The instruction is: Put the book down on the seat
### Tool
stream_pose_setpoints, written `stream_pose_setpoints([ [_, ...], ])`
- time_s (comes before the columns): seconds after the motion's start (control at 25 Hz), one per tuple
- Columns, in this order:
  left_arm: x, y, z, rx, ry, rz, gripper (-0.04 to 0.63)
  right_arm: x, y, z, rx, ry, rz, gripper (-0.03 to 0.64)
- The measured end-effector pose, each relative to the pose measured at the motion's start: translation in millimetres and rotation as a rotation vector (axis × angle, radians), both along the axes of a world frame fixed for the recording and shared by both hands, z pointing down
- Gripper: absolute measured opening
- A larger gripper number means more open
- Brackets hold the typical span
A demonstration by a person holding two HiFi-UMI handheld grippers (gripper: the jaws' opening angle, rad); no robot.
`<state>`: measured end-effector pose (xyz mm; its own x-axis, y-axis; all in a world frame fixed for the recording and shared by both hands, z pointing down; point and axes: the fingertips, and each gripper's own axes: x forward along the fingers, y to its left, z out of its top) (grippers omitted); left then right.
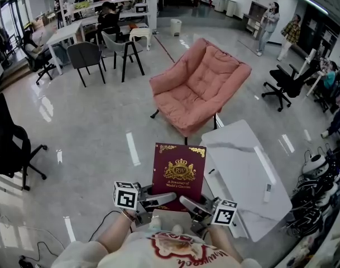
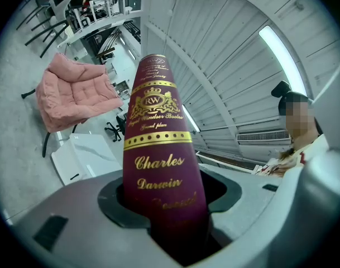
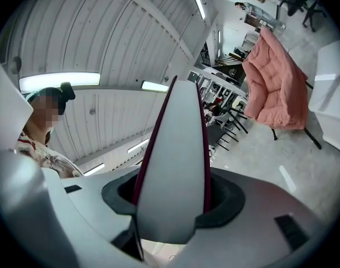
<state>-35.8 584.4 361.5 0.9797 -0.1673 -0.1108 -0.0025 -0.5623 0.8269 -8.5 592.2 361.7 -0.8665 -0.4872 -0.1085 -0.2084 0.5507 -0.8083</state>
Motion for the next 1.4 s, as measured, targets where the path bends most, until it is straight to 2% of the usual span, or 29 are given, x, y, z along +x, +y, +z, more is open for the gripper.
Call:
stream_pose_setpoints([
  [0.32,-48.2,-11.7,1.9,0.001,-0.002,0.012,0.242,-48.3,-11.4,2.2,-0.005,0.001,0.015,0.229],
  [0.6,-65.2,-15.8,7.8,0.003,-0.009,0.048,0.242,-65.7,-14.6,9.2,-0.007,-0.006,0.051,0.229],
  [0.72,-65.1,-15.3,11.6,-0.007,-0.006,0.056,0.242,-65.3,-14.2,12.8,-0.021,-0.007,0.062,0.229],
  [1.08,-57.1,-60.3,19.8,-0.004,-0.010,0.060,0.242,-57.3,-59.2,20.4,-0.026,-0.018,0.070,0.227],
  [1.24,-46.6,-94.6,21.2,-0.001,-0.022,0.050,0.242,-46.5,-94.2,23.0,-0.027,-0.032,0.059,0.227],
  [1.4,-32.8,-150.3,15.1,0.014,-0.022,0.034,0.242,-32.6,-150.3,15.7,-0.009,-0.036,0.045,0.227],
])
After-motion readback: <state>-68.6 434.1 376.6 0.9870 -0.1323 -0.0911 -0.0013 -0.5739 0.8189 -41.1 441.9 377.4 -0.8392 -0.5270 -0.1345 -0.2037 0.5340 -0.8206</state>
